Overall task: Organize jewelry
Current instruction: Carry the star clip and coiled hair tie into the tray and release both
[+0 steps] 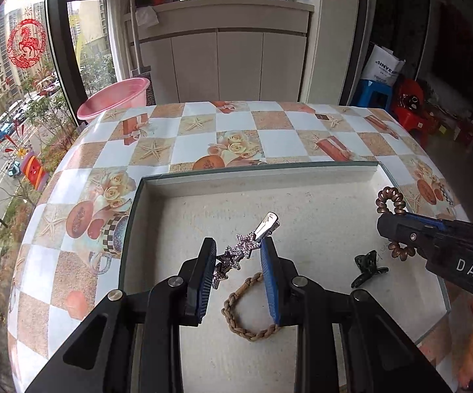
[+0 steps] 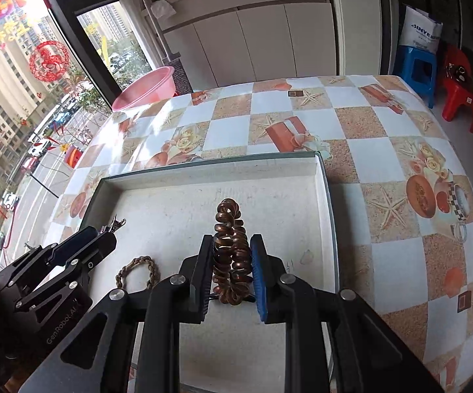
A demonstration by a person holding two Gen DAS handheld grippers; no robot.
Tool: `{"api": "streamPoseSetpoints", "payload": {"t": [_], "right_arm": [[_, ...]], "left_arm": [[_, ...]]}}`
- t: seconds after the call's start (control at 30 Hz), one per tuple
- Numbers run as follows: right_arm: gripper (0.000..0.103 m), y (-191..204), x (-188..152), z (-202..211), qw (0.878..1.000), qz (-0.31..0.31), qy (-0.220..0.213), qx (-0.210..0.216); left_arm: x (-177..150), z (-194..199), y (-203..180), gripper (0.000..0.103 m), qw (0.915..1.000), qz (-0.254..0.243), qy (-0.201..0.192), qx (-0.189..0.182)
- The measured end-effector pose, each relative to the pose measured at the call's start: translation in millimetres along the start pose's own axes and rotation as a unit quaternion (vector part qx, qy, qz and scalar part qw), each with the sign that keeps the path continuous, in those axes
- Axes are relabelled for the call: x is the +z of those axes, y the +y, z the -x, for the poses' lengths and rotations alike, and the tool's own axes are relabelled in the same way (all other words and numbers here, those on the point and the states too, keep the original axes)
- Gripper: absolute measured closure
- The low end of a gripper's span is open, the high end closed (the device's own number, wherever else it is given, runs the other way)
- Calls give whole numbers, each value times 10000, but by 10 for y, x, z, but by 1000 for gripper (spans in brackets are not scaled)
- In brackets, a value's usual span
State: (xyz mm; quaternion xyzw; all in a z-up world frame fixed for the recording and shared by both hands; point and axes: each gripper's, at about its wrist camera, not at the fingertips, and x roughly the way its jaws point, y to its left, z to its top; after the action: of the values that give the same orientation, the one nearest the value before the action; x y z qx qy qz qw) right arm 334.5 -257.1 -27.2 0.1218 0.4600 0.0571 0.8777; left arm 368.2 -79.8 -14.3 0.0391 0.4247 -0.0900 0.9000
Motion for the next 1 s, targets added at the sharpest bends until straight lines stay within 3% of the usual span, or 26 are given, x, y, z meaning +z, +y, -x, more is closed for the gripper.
{"api": "streamPoseSetpoints", "payload": {"t": [0.4, 0.6, 0.73, 0.97, 1.0], "right_arm": [[75, -142, -105, -329, 9996, -185, 223, -34], [62, -115, -85, -318, 9994, -197, 258, 78], [47, -151, -60, -215, 9990, -373, 124, 218], [44, -247, -17, 19, 9966, -690, -136, 421], [43, -254, -22, 59, 9963, -719, -183, 433]], "left_arm": [[-93, -258, -125, 62, 9983, -342, 220, 418], [-79, -254, -123, 61, 9982, -326, 252, 439], [-60, -209, -110, 61, 9984, -267, 257, 433], [1, -60, -106, 61, 9992, -137, 207, 313], [12, -33, -107, 51, 9993, -118, 186, 292]]}}
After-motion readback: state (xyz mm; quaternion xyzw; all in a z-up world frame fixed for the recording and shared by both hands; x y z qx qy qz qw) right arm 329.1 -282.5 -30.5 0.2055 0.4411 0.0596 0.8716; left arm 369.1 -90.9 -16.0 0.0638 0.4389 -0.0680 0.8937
